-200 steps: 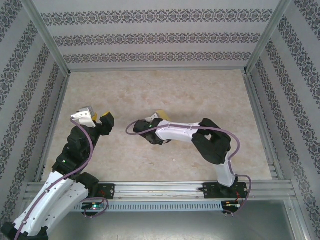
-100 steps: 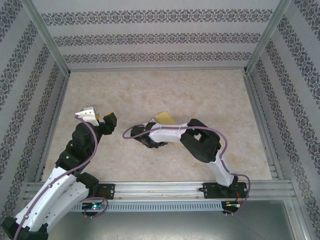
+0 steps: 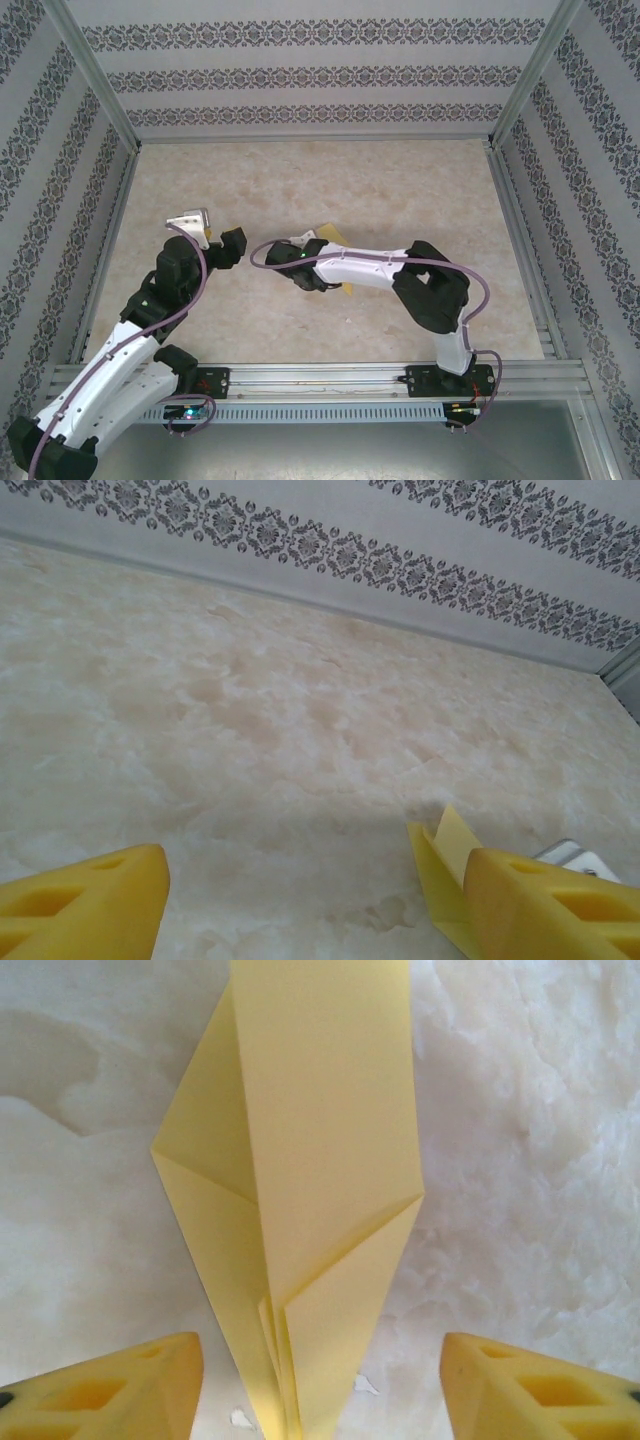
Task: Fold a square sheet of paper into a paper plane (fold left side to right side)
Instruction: Turn over the paper at the center of the table.
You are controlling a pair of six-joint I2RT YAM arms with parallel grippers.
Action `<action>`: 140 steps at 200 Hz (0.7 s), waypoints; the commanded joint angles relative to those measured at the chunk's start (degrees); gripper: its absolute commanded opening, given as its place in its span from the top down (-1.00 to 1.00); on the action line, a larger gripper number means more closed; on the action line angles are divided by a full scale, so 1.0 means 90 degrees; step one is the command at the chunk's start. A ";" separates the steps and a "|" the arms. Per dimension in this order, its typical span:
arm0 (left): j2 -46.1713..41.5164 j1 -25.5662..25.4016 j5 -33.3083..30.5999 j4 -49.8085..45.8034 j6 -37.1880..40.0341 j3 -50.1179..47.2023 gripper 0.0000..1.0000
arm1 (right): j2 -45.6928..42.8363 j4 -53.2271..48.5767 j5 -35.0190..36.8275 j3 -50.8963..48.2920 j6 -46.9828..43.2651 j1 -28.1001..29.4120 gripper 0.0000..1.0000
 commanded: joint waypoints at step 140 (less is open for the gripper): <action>0.1892 0.0109 0.1857 0.1213 -0.1092 0.0036 -0.42 | -0.4318 0.3392 -0.3056 -0.3671 -0.0052 -0.2404 -0.97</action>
